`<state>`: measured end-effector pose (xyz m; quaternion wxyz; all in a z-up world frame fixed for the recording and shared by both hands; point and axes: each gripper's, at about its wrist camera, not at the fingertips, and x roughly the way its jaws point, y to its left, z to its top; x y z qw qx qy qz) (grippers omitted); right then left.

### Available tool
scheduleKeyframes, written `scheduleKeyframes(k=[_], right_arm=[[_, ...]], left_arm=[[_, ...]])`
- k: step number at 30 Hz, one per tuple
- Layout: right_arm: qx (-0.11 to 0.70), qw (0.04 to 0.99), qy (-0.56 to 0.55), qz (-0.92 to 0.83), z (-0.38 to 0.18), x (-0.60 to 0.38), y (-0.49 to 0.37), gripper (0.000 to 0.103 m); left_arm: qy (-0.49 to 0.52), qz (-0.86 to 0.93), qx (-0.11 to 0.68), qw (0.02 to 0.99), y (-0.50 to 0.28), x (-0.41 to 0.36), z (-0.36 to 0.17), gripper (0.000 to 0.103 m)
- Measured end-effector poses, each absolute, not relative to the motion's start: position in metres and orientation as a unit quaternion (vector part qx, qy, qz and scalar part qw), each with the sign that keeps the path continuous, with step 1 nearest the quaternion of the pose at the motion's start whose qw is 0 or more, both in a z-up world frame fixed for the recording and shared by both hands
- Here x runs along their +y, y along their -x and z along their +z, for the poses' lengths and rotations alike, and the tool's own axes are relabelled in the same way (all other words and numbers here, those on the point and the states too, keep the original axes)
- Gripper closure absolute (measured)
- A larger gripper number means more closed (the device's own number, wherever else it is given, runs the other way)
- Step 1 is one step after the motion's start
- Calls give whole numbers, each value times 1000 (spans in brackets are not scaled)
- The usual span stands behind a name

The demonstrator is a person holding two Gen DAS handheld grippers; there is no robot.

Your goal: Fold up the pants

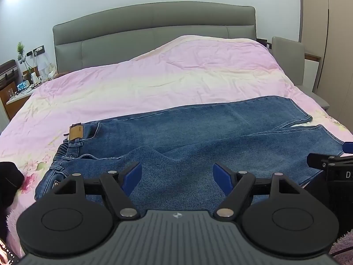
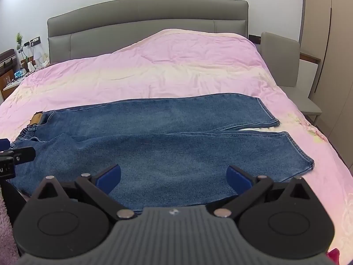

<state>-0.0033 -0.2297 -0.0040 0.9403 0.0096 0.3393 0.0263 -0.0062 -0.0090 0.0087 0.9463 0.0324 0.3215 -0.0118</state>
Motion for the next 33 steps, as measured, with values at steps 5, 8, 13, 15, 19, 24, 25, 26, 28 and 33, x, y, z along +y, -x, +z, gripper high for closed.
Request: scheduleKeyframes(k=[5, 8, 13, 15, 19, 24, 25, 26, 28, 33], right_arm=[[343, 939, -7, 28, -4, -229, 2, 5], [344, 939, -7, 28, -4, -229, 2, 5], [344, 938, -6, 28, -4, -228, 2, 5], [345, 938, -6, 29, -4, -228, 2, 5], [346, 938, -5, 29, -4, -228, 3, 5], [347, 937, -5, 29, -5, -226, 3, 5], [347, 937, -6, 29, -5, -227, 3, 5], [348, 937, -6, 29, -5, -227, 3, 5], [349, 937, -7, 30, -5, -228, 0, 5], [353, 935, -8, 31, -6, -228, 0, 5]], left_arm=[[-33, -12, 325, 945, 3, -8, 9, 17], [-32, -12, 323, 946, 3, -8, 11, 17], [-32, -13, 324, 945, 4, -8, 11, 17], [-33, -13, 324, 945, 4, -8, 11, 17], [-33, -12, 325, 945, 4, -8, 11, 17], [-33, -13, 328, 944, 4, -9, 11, 17], [-33, -12, 328, 944, 4, -10, 11, 17], [-33, -13, 328, 944, 4, -10, 11, 17], [-33, -13, 328, 944, 4, -8, 10, 17], [-34, -13, 332, 942, 3, -8, 9, 17]])
